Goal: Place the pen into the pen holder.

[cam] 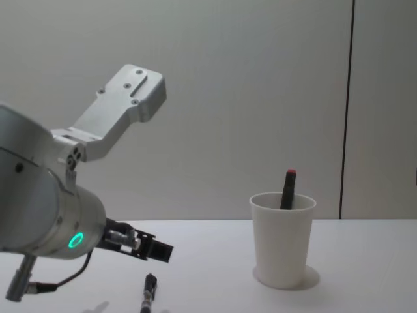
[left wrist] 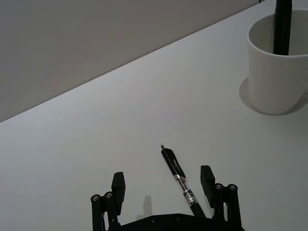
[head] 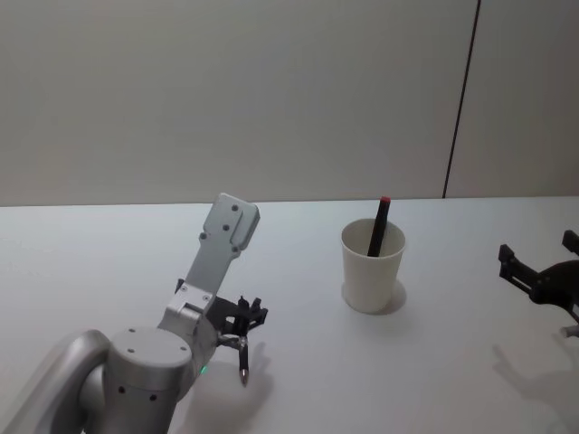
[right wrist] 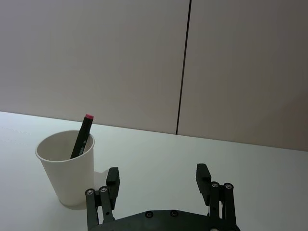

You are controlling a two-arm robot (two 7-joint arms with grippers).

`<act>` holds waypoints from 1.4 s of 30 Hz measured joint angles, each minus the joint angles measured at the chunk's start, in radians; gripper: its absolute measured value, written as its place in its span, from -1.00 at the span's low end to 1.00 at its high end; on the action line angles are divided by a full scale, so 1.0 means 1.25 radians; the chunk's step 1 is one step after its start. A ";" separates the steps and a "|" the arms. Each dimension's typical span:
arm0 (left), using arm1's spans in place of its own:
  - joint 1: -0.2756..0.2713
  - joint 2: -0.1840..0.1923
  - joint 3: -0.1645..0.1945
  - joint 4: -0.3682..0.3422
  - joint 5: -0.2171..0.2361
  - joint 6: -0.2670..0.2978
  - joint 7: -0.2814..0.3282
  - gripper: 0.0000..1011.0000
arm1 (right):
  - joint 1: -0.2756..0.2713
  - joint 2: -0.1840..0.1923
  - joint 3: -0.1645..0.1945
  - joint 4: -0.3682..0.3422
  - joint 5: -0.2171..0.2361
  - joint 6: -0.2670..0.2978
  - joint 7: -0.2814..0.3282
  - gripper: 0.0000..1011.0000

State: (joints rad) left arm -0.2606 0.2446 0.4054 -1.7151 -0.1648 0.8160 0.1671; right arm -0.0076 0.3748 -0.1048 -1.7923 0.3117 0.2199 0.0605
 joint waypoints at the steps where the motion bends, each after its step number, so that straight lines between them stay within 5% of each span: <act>1: 0.000 -0.001 0.000 0.000 0.001 0.002 -0.002 0.98 | 0.000 0.000 0.000 0.000 0.000 0.000 0.000 0.98; 42: -0.002 -0.023 0.002 0.087 0.081 -0.020 -0.113 0.98 | 0.000 0.000 0.000 0.000 0.000 0.000 0.000 0.98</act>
State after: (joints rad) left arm -0.2634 0.2158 0.4073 -1.6069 -0.0636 0.7910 0.0257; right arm -0.0076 0.3749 -0.1048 -1.7924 0.3116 0.2199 0.0605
